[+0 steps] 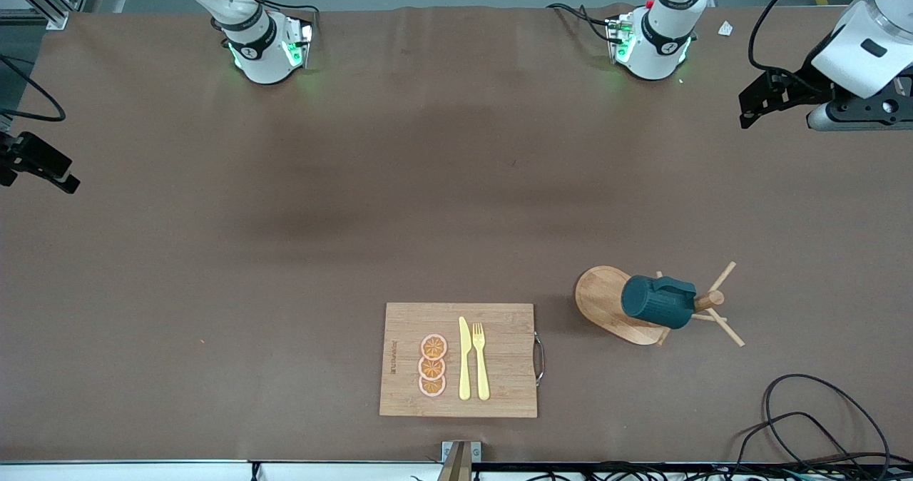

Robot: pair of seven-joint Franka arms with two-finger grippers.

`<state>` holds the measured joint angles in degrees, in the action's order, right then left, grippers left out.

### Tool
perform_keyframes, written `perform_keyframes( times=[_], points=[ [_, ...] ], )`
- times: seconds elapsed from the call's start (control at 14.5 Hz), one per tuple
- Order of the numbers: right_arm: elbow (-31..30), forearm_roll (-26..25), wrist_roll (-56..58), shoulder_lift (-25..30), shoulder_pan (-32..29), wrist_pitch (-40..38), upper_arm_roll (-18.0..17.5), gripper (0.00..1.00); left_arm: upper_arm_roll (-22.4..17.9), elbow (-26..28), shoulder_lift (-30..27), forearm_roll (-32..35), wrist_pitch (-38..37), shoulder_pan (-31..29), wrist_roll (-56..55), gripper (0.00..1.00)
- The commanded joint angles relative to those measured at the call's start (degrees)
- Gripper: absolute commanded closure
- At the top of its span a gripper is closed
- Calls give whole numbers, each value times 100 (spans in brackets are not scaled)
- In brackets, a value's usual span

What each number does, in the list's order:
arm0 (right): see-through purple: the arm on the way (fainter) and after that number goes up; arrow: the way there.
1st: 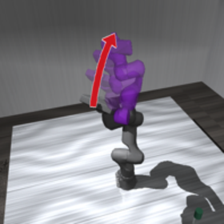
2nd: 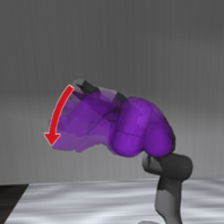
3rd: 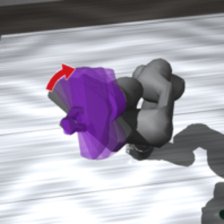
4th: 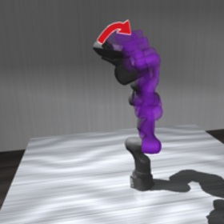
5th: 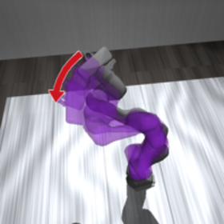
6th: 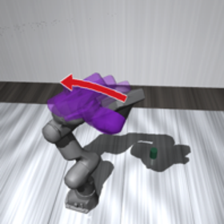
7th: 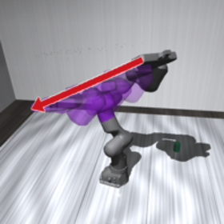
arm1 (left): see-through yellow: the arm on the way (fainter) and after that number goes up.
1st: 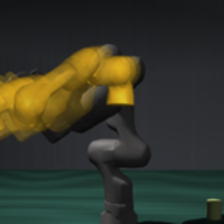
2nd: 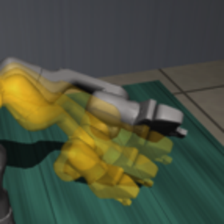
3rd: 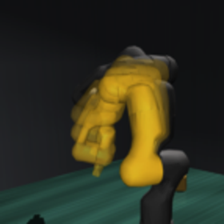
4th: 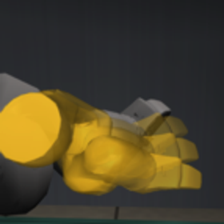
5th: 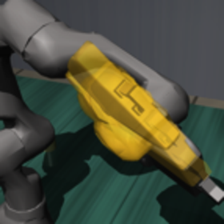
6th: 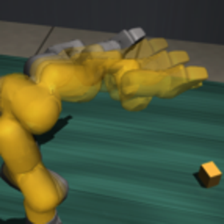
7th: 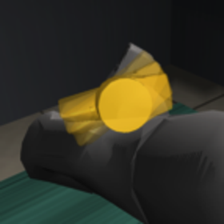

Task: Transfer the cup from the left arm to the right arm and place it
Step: 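Reach the left gripper toward the teal mug on the wooden stand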

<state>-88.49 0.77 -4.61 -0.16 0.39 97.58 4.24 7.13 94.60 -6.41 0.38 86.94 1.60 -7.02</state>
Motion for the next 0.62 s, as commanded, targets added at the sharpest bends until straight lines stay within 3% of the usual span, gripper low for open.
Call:
perform_keyframes(
  times=[0.0,0.34,0.55],
  points=[
    [-80,-77,-14,113,-83,-28,-72,0,-10,-143,70,-55,-11,-2,-1,0],
    [-72,-77,-14,113,-83,-28,-72,0,-18,-494,491,-187,33,-11,-133,0],
    [-80,-77,-14,113,-83,-28,-72,0,-97,-512,843,-678,497,-28,-701,0]
  ],
)
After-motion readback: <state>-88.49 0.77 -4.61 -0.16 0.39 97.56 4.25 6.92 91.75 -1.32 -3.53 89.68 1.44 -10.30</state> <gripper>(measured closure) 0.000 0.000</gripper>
